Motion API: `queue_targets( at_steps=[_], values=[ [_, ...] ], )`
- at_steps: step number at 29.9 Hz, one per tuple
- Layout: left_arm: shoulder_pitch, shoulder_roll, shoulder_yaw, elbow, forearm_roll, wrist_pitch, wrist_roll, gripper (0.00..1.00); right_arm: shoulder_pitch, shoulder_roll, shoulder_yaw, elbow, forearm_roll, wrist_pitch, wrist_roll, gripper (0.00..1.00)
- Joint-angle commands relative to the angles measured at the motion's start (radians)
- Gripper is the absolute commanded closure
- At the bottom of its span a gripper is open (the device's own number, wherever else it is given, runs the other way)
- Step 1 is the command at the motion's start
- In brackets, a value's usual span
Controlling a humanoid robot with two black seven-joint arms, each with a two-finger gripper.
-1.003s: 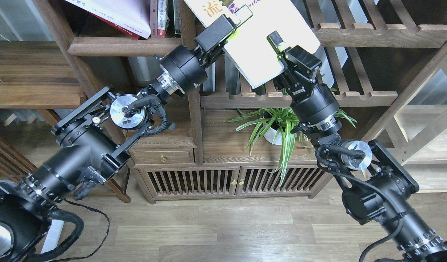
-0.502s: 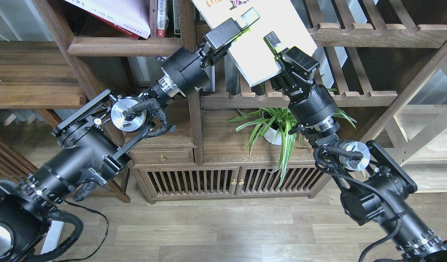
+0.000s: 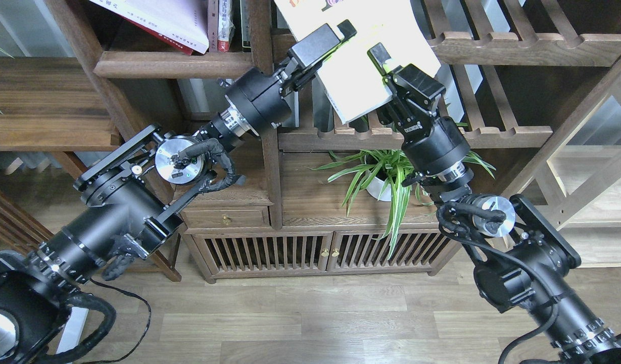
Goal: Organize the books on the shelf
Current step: 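Grasp the green-covered book with the left gripper and hold with both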
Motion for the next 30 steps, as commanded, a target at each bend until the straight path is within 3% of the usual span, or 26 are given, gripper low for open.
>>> queue_targets(
  at_steps=[1,6,9,12,18,22,30],
  values=[
    [0.000,0.000,0.001,-0.001,-0.009,0.000,-0.001,0.98,-0.002,-0.007,0.007,-0.006,-0.007,0.000,0.006,0.72],
    [0.003,0.000,-0.002,-0.001,-0.009,0.000,-0.003,0.98,-0.002,0.010,0.055,-0.006,-0.074,0.000,0.012,0.33],
    [0.003,0.000,-0.002,-0.001,-0.009,0.000,-0.003,0.98,0.000,0.016,0.078,-0.006,-0.117,0.000,0.013,0.18],
    [0.003,0.000,-0.002,0.000,-0.007,0.000,-0.003,0.98,0.000,0.016,0.098,-0.006,-0.133,0.000,0.013,0.11],
    [0.003,0.000,-0.001,0.000,-0.006,0.000,-0.003,0.98,0.000,0.015,0.109,-0.006,-0.139,0.000,0.012,0.09],
    [0.003,0.000,-0.001,0.000,-0.006,0.000,-0.003,0.98,0.000,0.013,0.109,-0.006,-0.138,0.000,0.010,0.21],
    [0.002,0.000,-0.001,-0.001,-0.007,0.000,-0.003,0.97,-0.008,0.022,0.105,-0.011,-0.127,0.000,0.007,0.80]
  ],
)
